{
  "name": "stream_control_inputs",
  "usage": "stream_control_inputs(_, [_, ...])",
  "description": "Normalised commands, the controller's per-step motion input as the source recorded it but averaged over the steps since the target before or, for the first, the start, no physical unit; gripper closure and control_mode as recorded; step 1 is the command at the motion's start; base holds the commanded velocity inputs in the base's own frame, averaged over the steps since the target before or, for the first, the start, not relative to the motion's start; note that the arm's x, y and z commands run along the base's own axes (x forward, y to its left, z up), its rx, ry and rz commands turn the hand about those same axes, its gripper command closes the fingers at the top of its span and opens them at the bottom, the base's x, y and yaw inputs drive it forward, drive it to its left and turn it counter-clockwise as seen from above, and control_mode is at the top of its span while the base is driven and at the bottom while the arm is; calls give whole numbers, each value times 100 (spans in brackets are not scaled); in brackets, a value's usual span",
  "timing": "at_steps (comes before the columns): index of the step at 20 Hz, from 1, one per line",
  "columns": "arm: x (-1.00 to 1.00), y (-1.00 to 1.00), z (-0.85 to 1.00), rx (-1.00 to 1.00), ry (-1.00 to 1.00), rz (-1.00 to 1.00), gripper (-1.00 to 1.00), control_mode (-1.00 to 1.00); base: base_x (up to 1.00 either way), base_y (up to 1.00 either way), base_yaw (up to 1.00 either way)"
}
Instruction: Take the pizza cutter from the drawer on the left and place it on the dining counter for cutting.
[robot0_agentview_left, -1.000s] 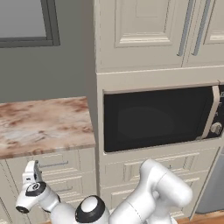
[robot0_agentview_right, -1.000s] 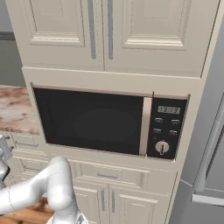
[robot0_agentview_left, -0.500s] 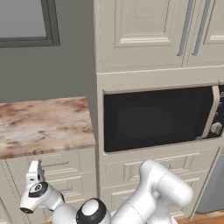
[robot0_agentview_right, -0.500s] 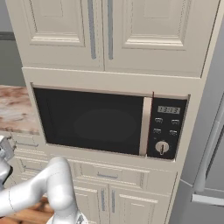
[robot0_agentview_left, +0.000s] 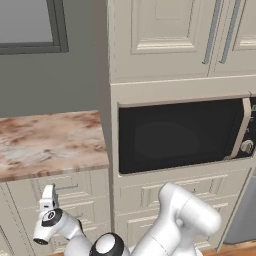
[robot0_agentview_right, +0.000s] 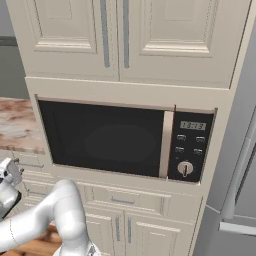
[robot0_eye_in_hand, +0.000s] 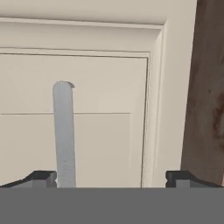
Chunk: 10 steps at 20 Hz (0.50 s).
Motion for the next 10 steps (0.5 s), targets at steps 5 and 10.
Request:
stream_control_inputs(5, [0,-27,-55,0,-11,0,-100,-100,0,0,0])
stream_control_inputs(10, [1,-16,-52,0,-11,0,-100,-100,0,0,0])
